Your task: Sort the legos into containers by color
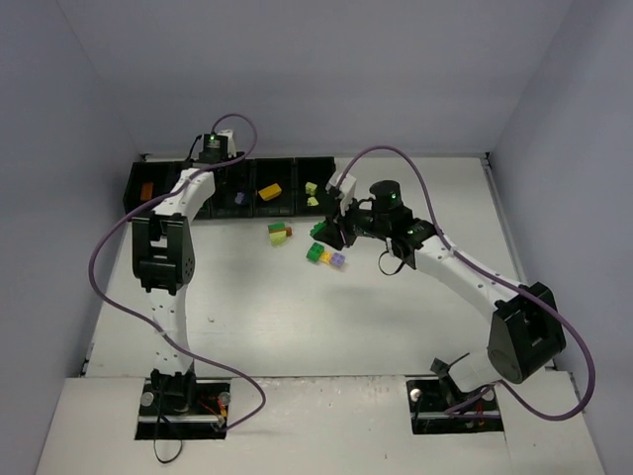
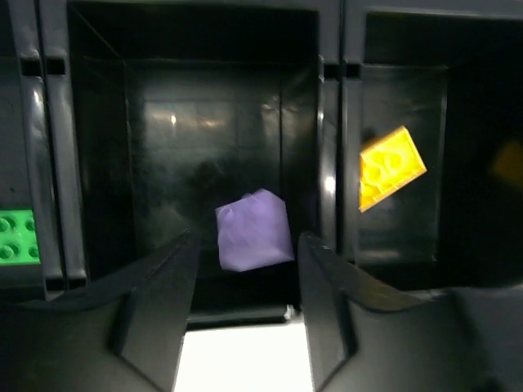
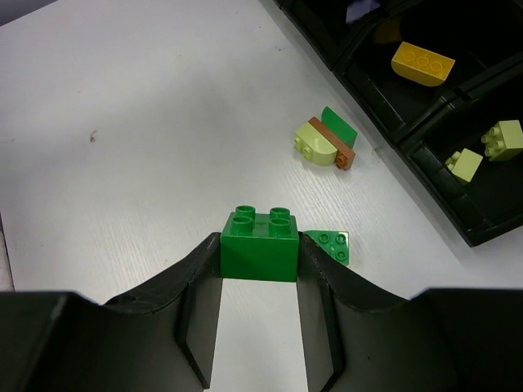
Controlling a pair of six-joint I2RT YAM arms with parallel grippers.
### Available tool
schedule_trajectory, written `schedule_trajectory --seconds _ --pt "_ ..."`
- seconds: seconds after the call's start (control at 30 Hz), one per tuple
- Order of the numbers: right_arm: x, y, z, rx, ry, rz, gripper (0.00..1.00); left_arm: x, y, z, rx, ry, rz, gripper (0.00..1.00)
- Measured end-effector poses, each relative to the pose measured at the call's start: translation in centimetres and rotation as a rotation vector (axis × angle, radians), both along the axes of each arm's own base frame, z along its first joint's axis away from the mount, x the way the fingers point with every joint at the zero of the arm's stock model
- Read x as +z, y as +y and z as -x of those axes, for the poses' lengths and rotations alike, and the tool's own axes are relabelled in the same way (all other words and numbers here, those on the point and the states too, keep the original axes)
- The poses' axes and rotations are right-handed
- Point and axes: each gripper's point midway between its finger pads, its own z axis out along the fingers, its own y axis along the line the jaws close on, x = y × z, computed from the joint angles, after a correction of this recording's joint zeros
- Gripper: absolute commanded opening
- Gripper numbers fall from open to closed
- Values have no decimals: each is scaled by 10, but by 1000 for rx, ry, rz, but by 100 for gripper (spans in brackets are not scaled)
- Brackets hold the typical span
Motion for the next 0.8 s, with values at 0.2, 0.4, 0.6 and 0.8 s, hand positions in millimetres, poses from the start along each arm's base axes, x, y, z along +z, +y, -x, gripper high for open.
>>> schedule_trajectory --seconds 0.2,0.4,0.6,0.8 --pt "1 -2 3 -3 -2 1 0 15 5 -7 21 -31 -24 56" --pt "5 -3 3 4 -24 2 0 54 -4 21 -4 -54 36 56" --pt "19 0 0 30 -72 -1 0 113 -46 89 -113 -68 265 67" --pt "51 9 -2 81 -147 -40 0 185 -106 150 -311 -112 480 71"
